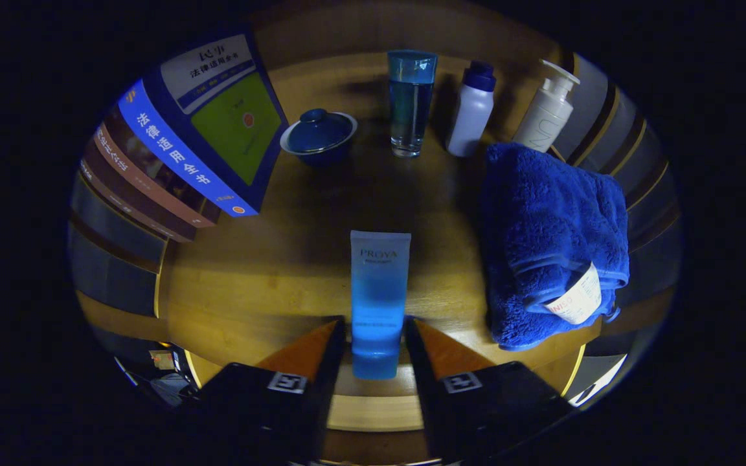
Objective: Pull open the drawer, take out the items inside it, and place them on the countertop above the cabinet.
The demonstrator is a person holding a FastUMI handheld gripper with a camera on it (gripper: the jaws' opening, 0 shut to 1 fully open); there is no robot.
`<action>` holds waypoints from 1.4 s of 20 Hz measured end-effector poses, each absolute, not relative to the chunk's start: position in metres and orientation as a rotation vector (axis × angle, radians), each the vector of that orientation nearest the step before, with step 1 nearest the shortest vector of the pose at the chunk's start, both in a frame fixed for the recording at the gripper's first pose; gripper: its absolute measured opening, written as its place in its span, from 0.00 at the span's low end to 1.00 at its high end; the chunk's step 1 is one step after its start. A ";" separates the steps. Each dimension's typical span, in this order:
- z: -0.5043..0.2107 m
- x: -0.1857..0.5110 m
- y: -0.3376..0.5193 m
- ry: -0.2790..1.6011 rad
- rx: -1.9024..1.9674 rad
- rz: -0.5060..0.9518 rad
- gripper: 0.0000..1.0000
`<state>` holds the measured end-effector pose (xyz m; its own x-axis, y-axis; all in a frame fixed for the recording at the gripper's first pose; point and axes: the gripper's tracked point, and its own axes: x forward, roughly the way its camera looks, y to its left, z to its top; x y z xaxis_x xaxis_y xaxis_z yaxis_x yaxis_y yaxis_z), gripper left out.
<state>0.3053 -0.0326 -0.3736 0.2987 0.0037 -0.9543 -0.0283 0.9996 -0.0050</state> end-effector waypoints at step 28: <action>-0.193 0.075 -0.010 0.304 -0.061 0.114 0.99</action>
